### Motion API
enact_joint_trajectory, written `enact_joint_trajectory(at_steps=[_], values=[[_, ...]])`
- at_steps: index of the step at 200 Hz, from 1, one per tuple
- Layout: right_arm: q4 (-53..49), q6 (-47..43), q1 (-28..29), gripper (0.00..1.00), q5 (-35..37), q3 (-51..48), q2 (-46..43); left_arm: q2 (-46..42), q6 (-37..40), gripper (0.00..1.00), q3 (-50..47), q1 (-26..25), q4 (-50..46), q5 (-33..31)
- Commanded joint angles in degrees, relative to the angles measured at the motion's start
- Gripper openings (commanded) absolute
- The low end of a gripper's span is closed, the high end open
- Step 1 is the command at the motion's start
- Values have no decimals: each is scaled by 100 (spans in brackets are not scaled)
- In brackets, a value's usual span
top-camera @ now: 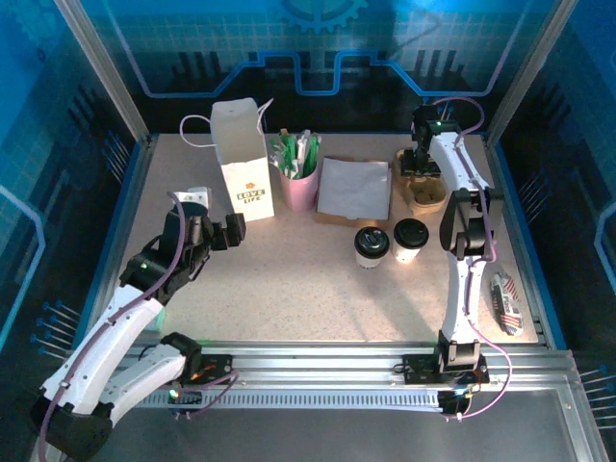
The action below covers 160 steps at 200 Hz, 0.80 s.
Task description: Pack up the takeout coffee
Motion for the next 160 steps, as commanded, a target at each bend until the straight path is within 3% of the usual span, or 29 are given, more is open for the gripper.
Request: enact_joint_trajectory(at_steps=[1,106,160], values=[[-105,-95,-74,56,33,136,159,23,80,99,0,60,101,-13],[52,-181,-236,55,-23,-162,73,44,88,99,0,78,109,-21],[244,-247,-333,56,-253,-393,-510,27,91,99,8,86,117,-15]])
